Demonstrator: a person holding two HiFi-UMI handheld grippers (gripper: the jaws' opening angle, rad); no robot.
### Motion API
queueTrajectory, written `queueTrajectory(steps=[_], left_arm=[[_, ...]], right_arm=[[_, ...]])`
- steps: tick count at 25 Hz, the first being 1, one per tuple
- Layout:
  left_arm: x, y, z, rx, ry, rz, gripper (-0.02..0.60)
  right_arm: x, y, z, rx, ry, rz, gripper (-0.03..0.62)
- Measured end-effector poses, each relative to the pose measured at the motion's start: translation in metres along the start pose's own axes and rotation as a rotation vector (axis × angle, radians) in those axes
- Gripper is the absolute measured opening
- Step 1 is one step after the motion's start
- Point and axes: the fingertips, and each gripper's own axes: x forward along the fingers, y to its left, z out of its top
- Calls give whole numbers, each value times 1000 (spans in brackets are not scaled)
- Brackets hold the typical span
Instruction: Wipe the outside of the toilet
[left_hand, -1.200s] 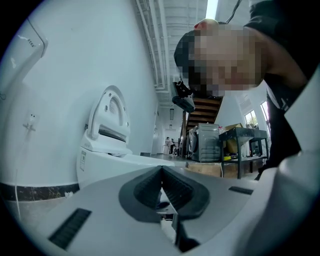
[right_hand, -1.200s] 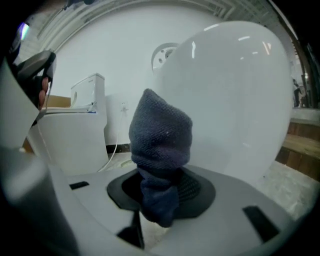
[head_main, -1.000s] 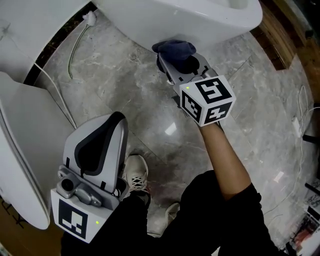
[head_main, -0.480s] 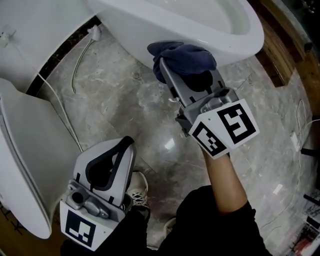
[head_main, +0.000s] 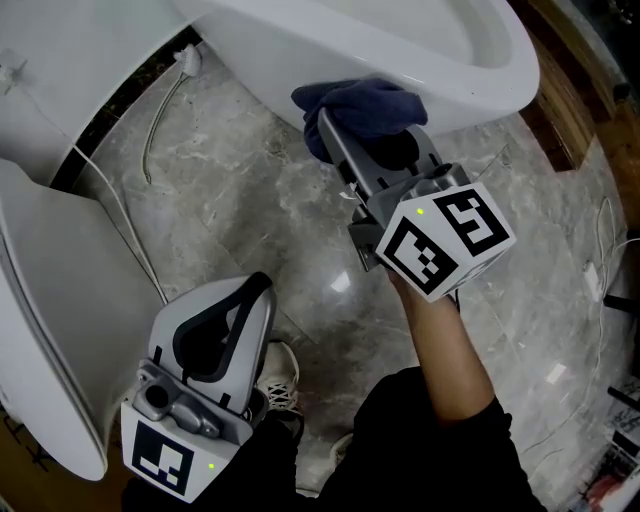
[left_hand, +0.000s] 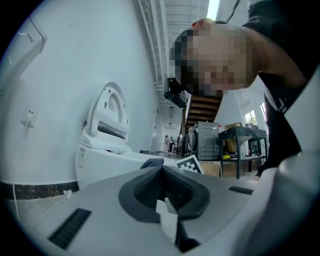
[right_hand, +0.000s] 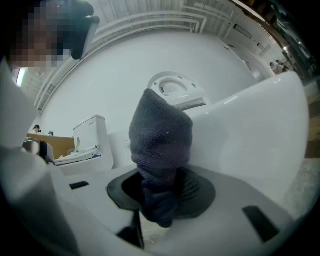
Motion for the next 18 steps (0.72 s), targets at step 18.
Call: queueTrajectory(steps=[18], left_arm=[[-2,16,-5,-26,1,2,9]], right_arm=[[23,-21,-65,92,129,-43,121]])
